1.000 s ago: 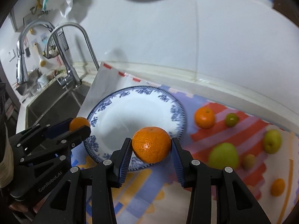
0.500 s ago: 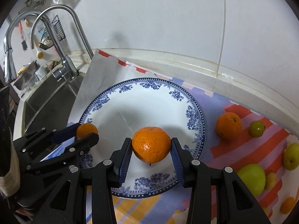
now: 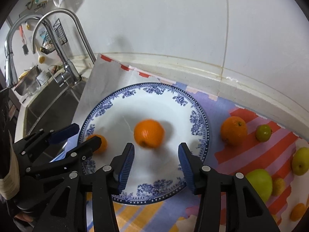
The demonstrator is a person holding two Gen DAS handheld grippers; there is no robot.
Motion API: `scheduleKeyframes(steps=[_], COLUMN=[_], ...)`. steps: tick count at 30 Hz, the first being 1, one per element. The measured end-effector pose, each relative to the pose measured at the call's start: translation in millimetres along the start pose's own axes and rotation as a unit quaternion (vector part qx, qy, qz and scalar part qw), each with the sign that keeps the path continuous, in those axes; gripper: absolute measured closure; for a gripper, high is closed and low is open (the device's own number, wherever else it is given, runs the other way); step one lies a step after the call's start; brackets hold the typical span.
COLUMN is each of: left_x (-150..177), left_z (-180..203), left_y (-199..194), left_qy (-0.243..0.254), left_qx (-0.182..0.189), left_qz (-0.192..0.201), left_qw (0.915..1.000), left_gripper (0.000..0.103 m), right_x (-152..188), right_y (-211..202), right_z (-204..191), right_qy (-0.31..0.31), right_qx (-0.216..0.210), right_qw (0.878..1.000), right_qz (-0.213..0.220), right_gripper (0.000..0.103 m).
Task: Organize fruits
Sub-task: 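Carry both citrus fruits over the white plate and open both grippers to drop them, then move both open grippers back from the plate toward the remaining fruits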
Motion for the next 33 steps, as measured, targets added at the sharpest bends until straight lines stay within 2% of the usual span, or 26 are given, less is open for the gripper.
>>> scheduleKeyframes(steps=[8,16,24,33], left_x=[-2.8,-3.9,5.1,26.0], left_z=[15.3,47.1,86.2,133.4], left_y=[-44.2,-93.3,-138.3,-170.1], left_qy=[-0.002,0.018,0.049,0.093], left_qx=[0.005,0.03,0.065,0.099], left_qz=[0.036,0.07,0.097,0.109], left_qw=[0.9993,0.9969,0.9919,0.9847], left_gripper=[0.043,0.036,0.031,0.028], right_x=[2.3,12.2,44.1,88.6], right_y=[-50.4,-119.1,-178.1,-223.3], right_z=[6.3,18.9,41.2,66.8], right_qy=[-0.002,0.008,0.036,0.068], right_qx=[0.026,0.057,0.097,0.135], right_qw=[0.999,0.994,0.988,0.981], right_qz=[0.039,0.088,0.119,0.124], right_gripper=[0.055,0.055,0.055,0.055])
Point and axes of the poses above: each gripper's, at about its wrist camera, not at the fingertips, and y roughly the way its jaws point, z to its right, x to its underside, the point moved 9 cm from there along y, roughly the way its jaws point, and after that the axes turned 2 degrees about -y, right-handed, at the moved point
